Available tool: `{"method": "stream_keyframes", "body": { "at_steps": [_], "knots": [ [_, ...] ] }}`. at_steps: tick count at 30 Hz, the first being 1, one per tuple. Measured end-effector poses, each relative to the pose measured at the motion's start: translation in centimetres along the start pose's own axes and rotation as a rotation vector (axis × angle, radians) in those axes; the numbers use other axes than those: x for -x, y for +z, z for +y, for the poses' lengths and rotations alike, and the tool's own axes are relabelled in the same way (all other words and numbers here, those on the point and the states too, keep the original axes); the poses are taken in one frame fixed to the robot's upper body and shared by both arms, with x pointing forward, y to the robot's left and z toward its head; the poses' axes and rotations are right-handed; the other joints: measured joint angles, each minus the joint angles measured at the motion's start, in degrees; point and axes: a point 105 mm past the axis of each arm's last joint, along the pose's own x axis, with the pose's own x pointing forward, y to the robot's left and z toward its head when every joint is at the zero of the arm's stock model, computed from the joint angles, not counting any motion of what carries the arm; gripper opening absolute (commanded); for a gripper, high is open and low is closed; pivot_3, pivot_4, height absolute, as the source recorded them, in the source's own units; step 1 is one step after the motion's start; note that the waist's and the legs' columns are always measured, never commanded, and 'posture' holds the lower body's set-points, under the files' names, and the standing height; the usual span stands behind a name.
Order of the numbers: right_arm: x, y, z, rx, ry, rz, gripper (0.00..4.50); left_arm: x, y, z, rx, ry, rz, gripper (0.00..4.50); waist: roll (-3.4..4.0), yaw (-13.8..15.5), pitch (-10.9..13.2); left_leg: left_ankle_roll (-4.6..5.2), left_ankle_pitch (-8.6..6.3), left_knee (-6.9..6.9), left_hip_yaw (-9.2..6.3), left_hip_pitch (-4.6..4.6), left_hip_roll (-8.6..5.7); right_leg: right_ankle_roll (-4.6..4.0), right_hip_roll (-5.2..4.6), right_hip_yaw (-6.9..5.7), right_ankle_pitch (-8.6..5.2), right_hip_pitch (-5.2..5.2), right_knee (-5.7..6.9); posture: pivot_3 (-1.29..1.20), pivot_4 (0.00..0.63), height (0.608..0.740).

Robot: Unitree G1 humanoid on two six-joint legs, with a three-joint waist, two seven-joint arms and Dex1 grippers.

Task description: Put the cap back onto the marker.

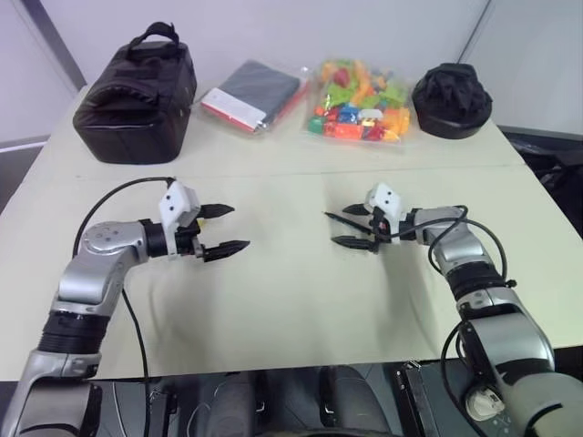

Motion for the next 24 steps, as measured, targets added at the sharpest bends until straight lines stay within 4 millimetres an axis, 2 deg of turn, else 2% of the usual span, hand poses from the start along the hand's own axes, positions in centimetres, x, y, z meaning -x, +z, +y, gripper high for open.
{"method": "stream_keyframes", "body": {
  "at_steps": [9, 12, 18, 19, 24],
  "knots": [
    [0.13, 0.14, -0.13, 0.006, 0.026, 0.037, 4.5, -0.61, -0.77, -0.59, 0.021, 0.001, -0.005, 4.46, 0.0, 0.06, 0.0, 0.0, 0.0, 0.0, 0.02, 0.03, 0.0, 0.0, 0.0, 0.03, 0.0, 0.0, 0.02, 0.0, 0.15, 0.74],
    [0.15, 0.13, -0.25, 0.004, 0.023, 0.041, 3.69, -0.62, -0.8, -0.56, 0.018, 0.005, -0.003, 4.5, 0.0, 0.07, 0.0, 0.0, 0.0, 0.0, 0.02, 0.04, 0.0, 0.0, 0.0, 0.03, 0.0, 0.01, 0.04, 0.0, 0.15, 0.74],
    [0.16, 0.13, -0.27, 0.004, 0.022, 0.042, 0.42, -0.7, -0.73, -0.53, 0.009, 0.012, -0.008, 4.5, 0.0, -0.02, 0.0, 0.0, 0.0, 0.0, 0.02, 0.05, 0.01, -0.01, 0.0, 0.04, 0.0, 0.01, 0.04, 0.0, 0.15, 0.74],
    [0.16, 0.11, -0.26, 0.006, 0.022, 0.042, 0.03, -0.69, -0.72, -0.49, 0.008, 0.016, -0.009, 4.5, 0.0, -0.02, 0.0, 0.0, 0.0, 0.0, 0.02, 0.06, 0.01, 0.0, 0.0, 0.04, 0.0, 0.01, 0.04, 0.0, 0.15, 0.74],
    [0.2, 0.11, -0.26, 0.007, 0.023, 0.042, 0.03, -0.67, -0.7, -0.33, 0.007, 0.03, -0.01, 4.5, 0.0, 0.01, 0.0, 0.0, 0.0, 0.0, 0.02, 0.07, 0.01, 0.0, 0.0, 0.04, 0.0, 0.02, 0.04, 0.0, 0.15, 0.74]
  ]
}}
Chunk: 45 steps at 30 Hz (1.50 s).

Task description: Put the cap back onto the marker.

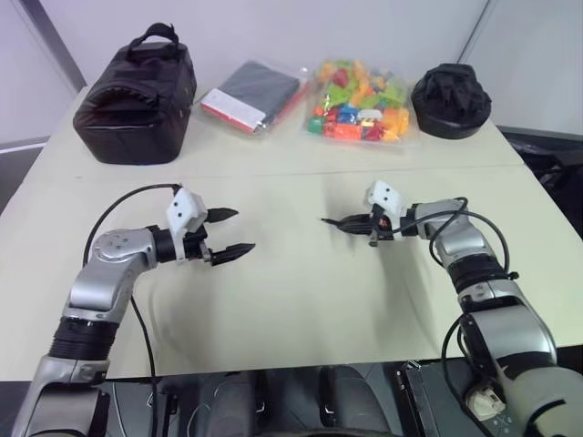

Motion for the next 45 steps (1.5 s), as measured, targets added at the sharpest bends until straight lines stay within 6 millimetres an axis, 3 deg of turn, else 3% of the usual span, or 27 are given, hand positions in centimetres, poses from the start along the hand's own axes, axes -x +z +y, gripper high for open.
{"method": "stream_keyframes", "body": {
  "at_steps": [7, 9, 13, 16, 20, 27, 37, 45],
  "knots": [
    [0.0, 0.6, -0.3, 0.016, -0.038, -0.007, 0.03, 1.4, 0.3, 1.7, -0.006, 0.092, -0.004, 4.5, 0.01, -0.09, 0.0, -0.01, 0.01, 0.0, 0.0, 0.0, 0.04, 0.0, 0.0, 0.01, 0.0, -0.03, 0.03, 0.0, 0.15, 0.74],
    [0.4, 1.8, -0.5, 0.056, -0.052, -0.014, 0.03, 2.9, 0.3, 3.0, -0.009, 0.15, 0.016, 4.5, 0.02, -0.14, 0.01, -0.01, 0.01, -0.01, 0.0, 0.0, 0.06, 0.0, 0.0, 0.01, 0.0, -0.06, 0.04, 0.0, 0.15, 0.74],
    [1.2, 6.2, -0.1, 0.19, -0.037, -0.062, 0.03, 6.4, 0.6, 5.3, -0.043, 0.241, 0.083, 4.5, 0.02, -0.26, 0.01, -0.01, 0.0, -0.06, 0.01, 0.0, 0.1, -0.04, 0.01, 0.04, -0.02, -0.13, 0.06, 0.0, 0.15, 0.74],
    [1.1, 8.7, 1.4, 0.294, 0.018, -0.069, 0.03, 8.1, 0.4, 5.7, -0.067, 0.242, 0.145, 4.5, 0.02, -0.17, 0.01, 0.02, -0.02, -0.07, 0.03, -0.01, 0.1, -0.04, -0.02, 0.04, -0.02, -0.14, 0.06, 0.0, 0.15, 0.74],
    [0.7, 10.2, 3.3, 0.396, 0.081, -0.039, 0.03, 10.1, -1.5, 5.7, -0.065, 0.245, 0.251, 4.5, 0.02, 0.09, 0.01, 0.09, -0.07, -0.08, 0.05, -0.01, 0.1, -0.08, -0.1, 0.03, -0.04, -0.16, 0.07, 0.0, 0.15, 0.74],
    [0.0, 10.3, 4.1, 0.434, 0.106, -0.011, 0.03, 9.6, -3.5, 5.2, -0.017, 0.258, 0.235, 4.5, 0.0, 0.12, 0.01, 0.12, -0.08, -0.07, 0.06, -0.03, 0.1, -0.09, -0.1, 0.02, -0.04, -0.17, 0.09, 0.0, 0.15, 0.74],
    [-0.4, 9.5, 4.6, 0.422, 0.129, 0.008, 0.03, 7.4, -4.9, 7.9, 0.046, 0.326, 0.157, 4.5, -0.01, 0.22, 0.01, 0.12, -0.07, -0.03, 0.13, -0.03, -0.02, -0.06, -0.05, 0.0, -0.03, -0.15, 0.1, 0.0, 0.15, 0.74],
    [-0.1, 9.1, 4.7, 0.415, 0.116, 0.021, 0.03, 5.6, -6.4, 7.9, 0.058, 0.275, 0.184, 4.5, -0.02, 0.05, 0.02, 0.09, -0.05, -0.03, 0.15, -0.04, 0.01, -0.06, -0.03, 0.0, -0.03, -0.17, 0.09, 0.0, 0.15, 0.74]
  ]
}}
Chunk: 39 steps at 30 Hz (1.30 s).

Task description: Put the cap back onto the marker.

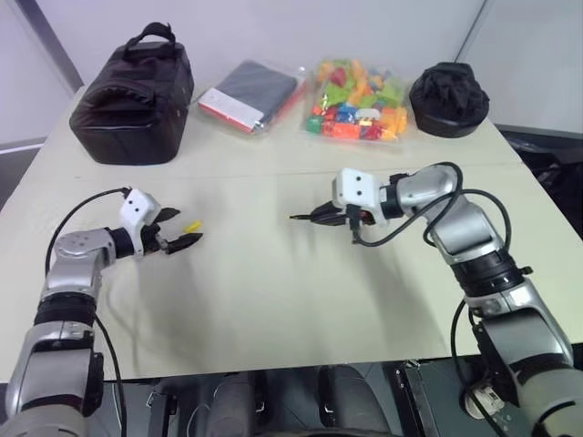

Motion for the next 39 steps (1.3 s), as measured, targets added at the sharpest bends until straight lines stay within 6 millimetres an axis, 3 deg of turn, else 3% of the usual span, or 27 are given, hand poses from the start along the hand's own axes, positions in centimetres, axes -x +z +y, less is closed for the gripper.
{"method": "stream_keyframes", "body": {
  "at_steps": [5, 7, 9, 14, 15, 31, 34, 39],
  "knots": [
    [0.3, -0.1, -0.1, -0.013, -0.017, 0.003, 0.03, -0.4, 0.2, -0.1, -0.011, -0.018, -0.002, 4.5, -0.01, 0.0, 0.0, 0.06, -0.03, 0.0, -0.02, 0.0, 0.01, 0.0, 0.0, 0.01, 0.0, 0.0, 0.0, 0.0, 0.15, 0.74],
    [0.4, 0.0, -0.1, -0.015, -0.024, 0.004, 0.0, -0.5, 0.3, -0.1, -0.014, -0.022, -0.006, 3.97, -0.01, 0.0, 0.0, 0.06, -0.04, 0.0, -0.02, 0.0, 0.02, 0.0, -0.01, 0.01, 0.0, 0.0, 0.0, 0.0, 0.15, 0.74],
    [0.4, -0.1, 0.0, -0.021, -0.025, 0.006, 0.0, -0.5, 0.3, -0.2, -0.015, -0.028, -0.01, 3.16, -0.01, -0.01, 0.0, 0.06, -0.04, 0.0, -0.02, 0.0, 0.03, 0.0, -0.01, 0.01, 0.0, 0.0, 0.0, 0.0, 0.15, 0.74],
    [0.4, -0.4, 0.0, -0.028, -0.034, 0.01, 0.0, -0.5, -0.1, -0.3, -0.004, -0.032, -0.005, 0.39, -0.01, 0.0, 0.0, 0.1, -0.06, 0.0, -0.03, 0.0, 0.02, 0.0, -0.01, 0.0, 0.0, 0.0, 0.0, 0.0, 0.15, 0.74],
    [0.5, -0.4, 0.0, -0.03, -0.036, 0.011, 0.0, -0.5, -0.1, -0.4, -0.005, -0.033, -0.006, 0.06, -0.01, 0.0, 0.0, 0.1, -0.06, 0.0, -0.03, 0.0, 0.03, 0.0, -0.01, 0.01, 0.0, 0.0, 0.0, 0.0, 0.15, 0.74],
    [0.8, -1.4, -0.5, -0.053, -0.056, 0.029, 0.0, -0.6, 0.2, -0.3, -0.019, -0.023, -0.014, 0.06, -0.01, 0.04, 0.0, 0.13, -0.08, 0.0, -0.03, 0.0, 0.03, 0.0, -0.01, 0.0, 0.0, 0.0, 0.0, 0.0, 0.15, 0.74],
    [1.5, -1.5, -1.3, -0.041, -0.081, 0.039, 0.0, -0.9, 1.8, -0.4, -0.058, -0.043, -0.041, 0.06, -0.02, 0.13, 0.01, 0.12, -0.07, 0.01, -0.03, -0.01, 0.03, 0.0, -0.02, 0.0, 0.0, 0.0, 0.0, 0.0, 0.15, 0.74],
    [2.3, -0.8, -2.8, 0.004, -0.111, 0.041, 0.0, -2.0, 6.8, -1.6, -0.198, -0.15, -0.116, 0.06, -0.02, 0.12, 0.01, 0.07, -0.04, 0.02, -0.01, -0.01, -0.01, 0.0, 0.0, 0.0, 0.0, 0.01, 0.0, 0.0, 0.15, 0.74]
  ]
}}
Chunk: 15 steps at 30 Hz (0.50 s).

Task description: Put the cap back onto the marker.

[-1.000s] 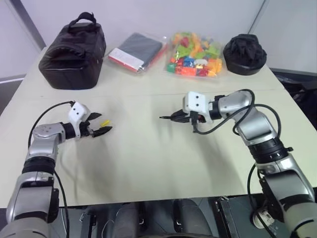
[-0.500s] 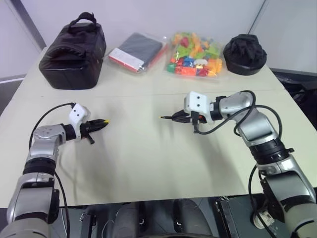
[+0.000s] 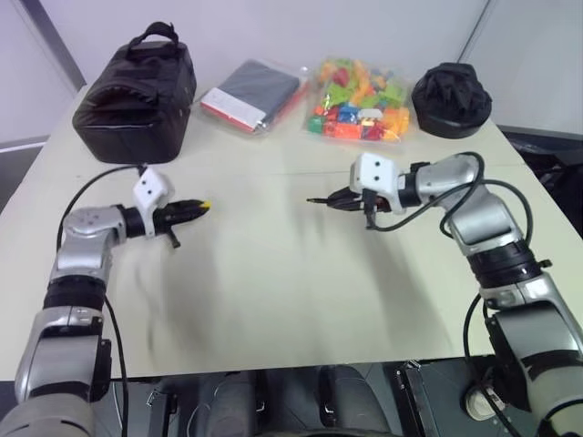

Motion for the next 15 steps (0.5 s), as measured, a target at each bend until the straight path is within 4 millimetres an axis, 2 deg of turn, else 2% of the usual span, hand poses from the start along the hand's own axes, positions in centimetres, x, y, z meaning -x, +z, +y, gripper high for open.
{"method": "stream_keyframes", "body": {
  "at_steps": [6, 9, 15],
  "knots": [
    [0.5, 1.6, -1.4, 0.064, -0.014, -0.021, 0.0, -4.0, 6.8, -1.8, -0.193, -0.201, -0.117, 0.06, 0.0, 0.03, 0.0, -0.13, 0.08, 0.03, 0.15, -0.01, -0.03, 0.01, 0.04, 0.0, 0.0, 0.01, -0.01, 0.0, 0.15, 0.74],
    [0.4, 1.7, -1.4, 0.066, -0.009, -0.026, 0.0, -5.1, 8.3, -2.6, -0.237, -0.261, -0.151, 0.06, 0.0, -0.21, 0.0, -0.15, 0.09, 0.02, 0.17, -0.01, -0.02, 0.02, 0.06, 0.02, 0.0, 0.0, -0.01, 0.0, 0.15, 0.74],
    [0.0, 2.3, -1.1, 0.06, 0.008, -0.048, 0.0, -7.5, 9.5, -4.8, -0.285, -0.378, -0.194, 0.06, -0.01, -0.13, 0.01, -0.14, 0.09, 0.02, 0.14, -0.01, -0.01, 0.02, 0.07, 0.03, 0.0, 0.0, -0.01, 0.0, 0.15, 0.74]
  ]
}}
